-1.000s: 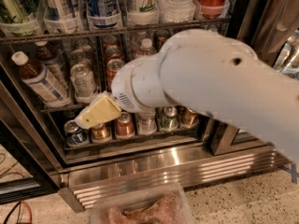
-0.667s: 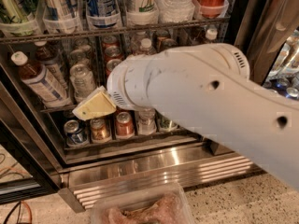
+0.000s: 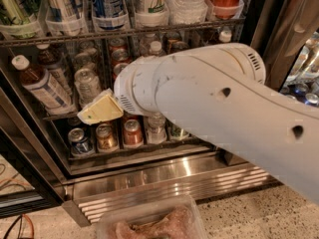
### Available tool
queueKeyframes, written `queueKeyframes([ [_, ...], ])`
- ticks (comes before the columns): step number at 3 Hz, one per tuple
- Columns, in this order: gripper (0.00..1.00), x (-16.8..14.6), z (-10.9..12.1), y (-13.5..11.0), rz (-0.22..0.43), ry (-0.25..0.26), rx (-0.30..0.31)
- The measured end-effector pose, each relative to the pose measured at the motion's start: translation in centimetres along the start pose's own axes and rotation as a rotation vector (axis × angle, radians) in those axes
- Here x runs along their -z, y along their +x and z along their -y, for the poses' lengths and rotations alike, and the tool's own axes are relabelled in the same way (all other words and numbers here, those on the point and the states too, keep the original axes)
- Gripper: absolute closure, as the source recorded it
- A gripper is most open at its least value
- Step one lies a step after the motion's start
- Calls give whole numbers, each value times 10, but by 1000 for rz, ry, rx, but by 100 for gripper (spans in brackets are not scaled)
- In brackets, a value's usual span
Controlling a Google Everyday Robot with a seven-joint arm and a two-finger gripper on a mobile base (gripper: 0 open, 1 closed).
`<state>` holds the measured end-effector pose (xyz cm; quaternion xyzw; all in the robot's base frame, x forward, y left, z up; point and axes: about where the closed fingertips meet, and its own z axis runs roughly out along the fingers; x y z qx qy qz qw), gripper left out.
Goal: Pick redbull can from top shelf of fridge
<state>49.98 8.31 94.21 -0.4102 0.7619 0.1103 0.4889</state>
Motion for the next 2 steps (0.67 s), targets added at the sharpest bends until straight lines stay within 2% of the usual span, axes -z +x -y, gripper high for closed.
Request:
queueKeyframes([
  [1, 0, -13, -4, -15, 75, -2, -4],
  [2, 0, -43, -8, -56, 237, -27, -48],
])
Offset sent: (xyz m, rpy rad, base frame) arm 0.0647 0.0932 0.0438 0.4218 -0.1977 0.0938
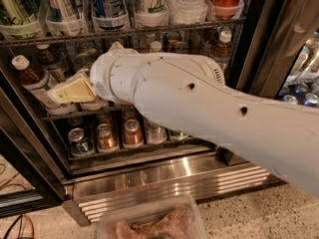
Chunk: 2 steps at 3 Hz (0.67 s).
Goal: Pick redbull can from top shelf of fridge
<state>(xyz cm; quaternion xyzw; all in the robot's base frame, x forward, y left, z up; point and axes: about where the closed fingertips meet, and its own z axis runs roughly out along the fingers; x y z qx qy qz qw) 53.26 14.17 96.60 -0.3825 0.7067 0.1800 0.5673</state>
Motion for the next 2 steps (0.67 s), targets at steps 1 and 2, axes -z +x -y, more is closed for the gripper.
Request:
queueKeyframes([
  [1, 0, -37, -12, -27, 114, -72, -31],
  [2, 0, -37, -16, -28, 121, -80, -32],
])
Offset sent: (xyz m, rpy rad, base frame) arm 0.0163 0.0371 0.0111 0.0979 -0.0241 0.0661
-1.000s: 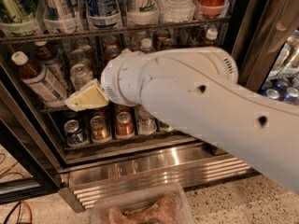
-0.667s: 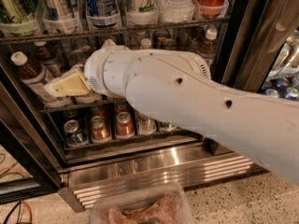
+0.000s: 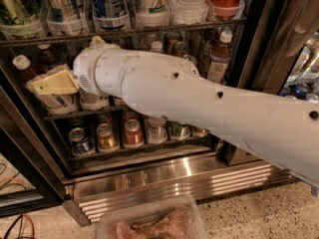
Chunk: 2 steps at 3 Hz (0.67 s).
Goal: Pick redbull can from top shelf of fridge
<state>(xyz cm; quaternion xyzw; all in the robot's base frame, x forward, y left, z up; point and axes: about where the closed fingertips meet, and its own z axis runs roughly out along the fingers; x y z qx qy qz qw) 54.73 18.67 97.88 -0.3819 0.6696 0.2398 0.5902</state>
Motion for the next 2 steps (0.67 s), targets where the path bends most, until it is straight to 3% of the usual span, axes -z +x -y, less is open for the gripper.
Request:
queueKeyframes([
  [2, 0, 21, -11, -9, 23, 68, 32],
])
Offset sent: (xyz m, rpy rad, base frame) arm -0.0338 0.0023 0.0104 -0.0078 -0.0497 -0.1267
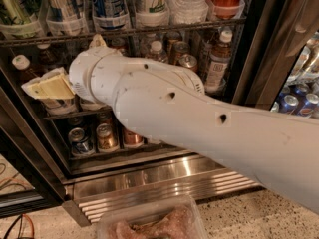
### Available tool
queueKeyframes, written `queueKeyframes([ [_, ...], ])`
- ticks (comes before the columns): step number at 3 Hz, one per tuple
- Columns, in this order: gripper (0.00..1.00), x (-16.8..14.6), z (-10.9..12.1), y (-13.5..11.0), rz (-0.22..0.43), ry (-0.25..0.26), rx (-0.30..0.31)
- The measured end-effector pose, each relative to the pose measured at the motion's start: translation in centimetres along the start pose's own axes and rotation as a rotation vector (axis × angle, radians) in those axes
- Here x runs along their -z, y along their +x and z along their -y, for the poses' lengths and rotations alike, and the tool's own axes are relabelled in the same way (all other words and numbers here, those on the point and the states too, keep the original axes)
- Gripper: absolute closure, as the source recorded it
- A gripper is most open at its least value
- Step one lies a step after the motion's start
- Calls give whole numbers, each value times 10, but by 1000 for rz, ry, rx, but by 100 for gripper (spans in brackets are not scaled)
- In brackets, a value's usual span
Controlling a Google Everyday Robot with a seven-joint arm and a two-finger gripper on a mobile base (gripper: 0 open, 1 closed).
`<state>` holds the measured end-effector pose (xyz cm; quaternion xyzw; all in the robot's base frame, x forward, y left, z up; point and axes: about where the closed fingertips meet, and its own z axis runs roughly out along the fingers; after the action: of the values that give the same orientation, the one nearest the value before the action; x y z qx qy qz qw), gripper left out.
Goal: Pick redbull can from top shelf of fridge
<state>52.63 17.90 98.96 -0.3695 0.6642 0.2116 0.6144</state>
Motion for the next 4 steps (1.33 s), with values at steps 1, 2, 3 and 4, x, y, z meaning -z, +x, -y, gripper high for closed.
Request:
queueKeyframes([
  [1, 0, 34, 0, -6, 22, 93, 6],
  [2, 0, 34, 0, -6, 23, 94, 7],
  [3, 0, 19, 3, -33, 115, 98, 36],
  [4, 0, 8, 6, -63, 201, 107, 65],
])
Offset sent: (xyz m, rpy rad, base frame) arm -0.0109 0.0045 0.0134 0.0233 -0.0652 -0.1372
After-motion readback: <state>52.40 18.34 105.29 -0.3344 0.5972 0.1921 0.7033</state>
